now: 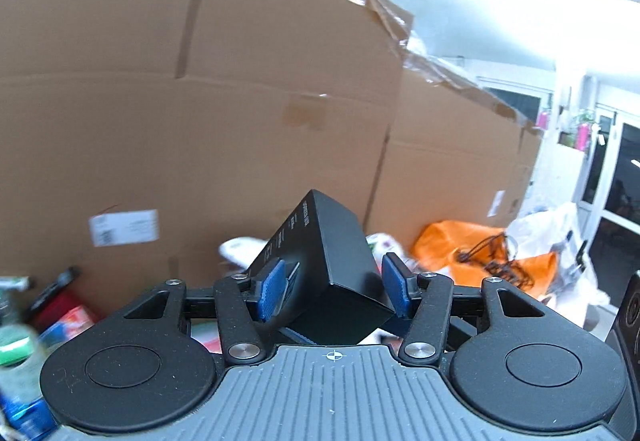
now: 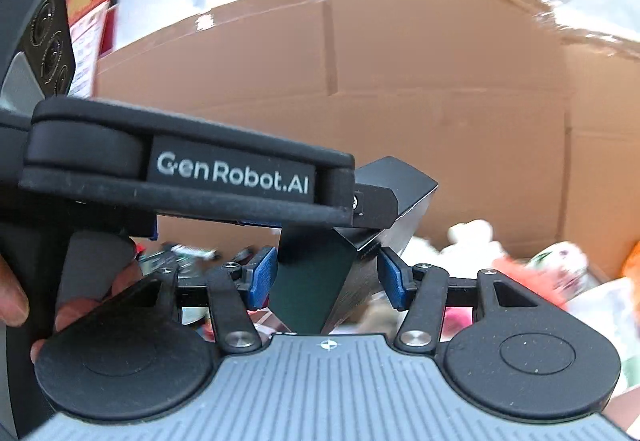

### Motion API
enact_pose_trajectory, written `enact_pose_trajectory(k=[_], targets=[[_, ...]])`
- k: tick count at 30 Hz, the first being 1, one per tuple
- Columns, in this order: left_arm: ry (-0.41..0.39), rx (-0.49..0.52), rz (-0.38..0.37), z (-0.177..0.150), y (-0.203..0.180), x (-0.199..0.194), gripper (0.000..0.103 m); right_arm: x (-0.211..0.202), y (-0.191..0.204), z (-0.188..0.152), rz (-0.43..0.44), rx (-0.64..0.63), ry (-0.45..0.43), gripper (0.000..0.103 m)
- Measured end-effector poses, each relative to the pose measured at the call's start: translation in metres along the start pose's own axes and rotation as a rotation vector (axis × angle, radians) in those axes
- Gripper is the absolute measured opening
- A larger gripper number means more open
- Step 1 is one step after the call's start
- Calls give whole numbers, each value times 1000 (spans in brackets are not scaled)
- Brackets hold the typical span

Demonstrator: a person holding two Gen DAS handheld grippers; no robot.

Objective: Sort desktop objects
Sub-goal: 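Carry the black box with left gripper into the cardboard box and release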

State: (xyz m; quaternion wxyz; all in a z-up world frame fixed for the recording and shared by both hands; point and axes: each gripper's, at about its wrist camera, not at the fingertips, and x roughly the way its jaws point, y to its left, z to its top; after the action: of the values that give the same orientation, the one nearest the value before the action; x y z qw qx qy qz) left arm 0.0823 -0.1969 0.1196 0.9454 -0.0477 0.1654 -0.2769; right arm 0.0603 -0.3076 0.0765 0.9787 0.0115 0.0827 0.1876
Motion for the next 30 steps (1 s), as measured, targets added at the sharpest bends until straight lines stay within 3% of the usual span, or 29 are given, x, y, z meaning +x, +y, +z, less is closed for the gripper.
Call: enact_pose_trajectory(k=[9,16,19,21,28,30], targets=[[12,53,-19,33,-27,66,52,25,-70,20,-29,43,-7,60],[83,27,-49,33,-23,118,53,53,-105,9,-48,73,36,61],[81,32,-60,29,-22,132,60,54,-117,2,-60,94,26,62],[79,22,-72,29,-21,137,71,52,-123,0,-92,88,17,70],[71,-23,-98,30,-16,142,71,39,-139,-4,-144,117,-3,71],[73,-9,-112,31,-19,145,76,37,-140,-5,-159,114,-12,71]])
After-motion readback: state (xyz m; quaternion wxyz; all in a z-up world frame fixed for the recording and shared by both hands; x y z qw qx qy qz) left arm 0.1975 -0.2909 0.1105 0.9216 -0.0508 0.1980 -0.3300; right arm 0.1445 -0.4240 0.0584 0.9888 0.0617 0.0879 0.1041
